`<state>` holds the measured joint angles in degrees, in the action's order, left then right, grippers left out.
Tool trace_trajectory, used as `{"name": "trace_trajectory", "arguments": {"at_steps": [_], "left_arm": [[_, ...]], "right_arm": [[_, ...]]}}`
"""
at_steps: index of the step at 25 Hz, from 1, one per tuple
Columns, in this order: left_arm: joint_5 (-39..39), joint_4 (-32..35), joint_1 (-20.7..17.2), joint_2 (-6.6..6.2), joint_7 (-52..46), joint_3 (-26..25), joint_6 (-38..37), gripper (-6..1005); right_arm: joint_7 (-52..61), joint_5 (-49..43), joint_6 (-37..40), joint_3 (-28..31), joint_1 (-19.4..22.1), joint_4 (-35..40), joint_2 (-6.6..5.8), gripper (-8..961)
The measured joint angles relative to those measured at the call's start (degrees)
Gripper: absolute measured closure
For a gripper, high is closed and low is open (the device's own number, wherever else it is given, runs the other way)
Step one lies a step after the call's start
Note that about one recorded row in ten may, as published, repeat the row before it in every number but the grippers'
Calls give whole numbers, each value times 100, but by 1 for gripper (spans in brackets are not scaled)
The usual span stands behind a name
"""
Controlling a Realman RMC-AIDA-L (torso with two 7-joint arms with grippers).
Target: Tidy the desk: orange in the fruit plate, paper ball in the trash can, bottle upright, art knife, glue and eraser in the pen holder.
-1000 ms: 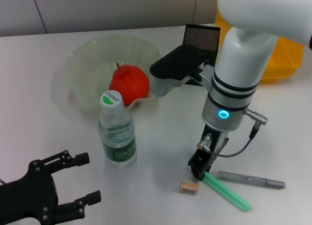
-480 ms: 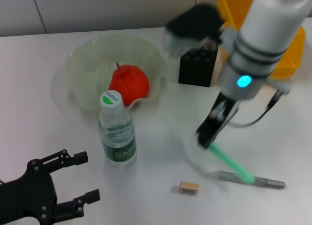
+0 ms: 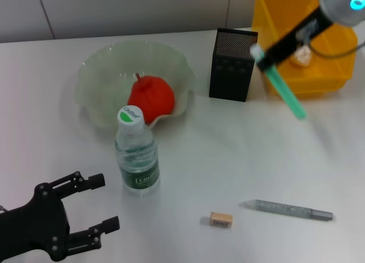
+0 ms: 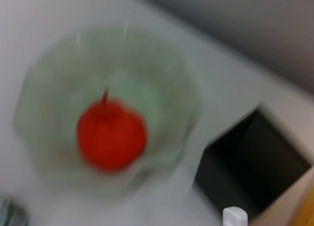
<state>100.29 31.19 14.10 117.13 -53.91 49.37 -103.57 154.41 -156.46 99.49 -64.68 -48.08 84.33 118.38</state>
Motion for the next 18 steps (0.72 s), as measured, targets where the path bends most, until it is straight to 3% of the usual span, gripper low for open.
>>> {"name": "trace_trajectory", "arguments": {"at_steps": [11,18], "left_arm": [[-15,-78,79,11,-25,-15,134,216],[-24,-150,119,20,-30,-31,225,216]], "right_arm": [[-828,588,-1861,163,434,121,71,789],[-1465,1080,-2941,57,648,-244,71,789]]}}
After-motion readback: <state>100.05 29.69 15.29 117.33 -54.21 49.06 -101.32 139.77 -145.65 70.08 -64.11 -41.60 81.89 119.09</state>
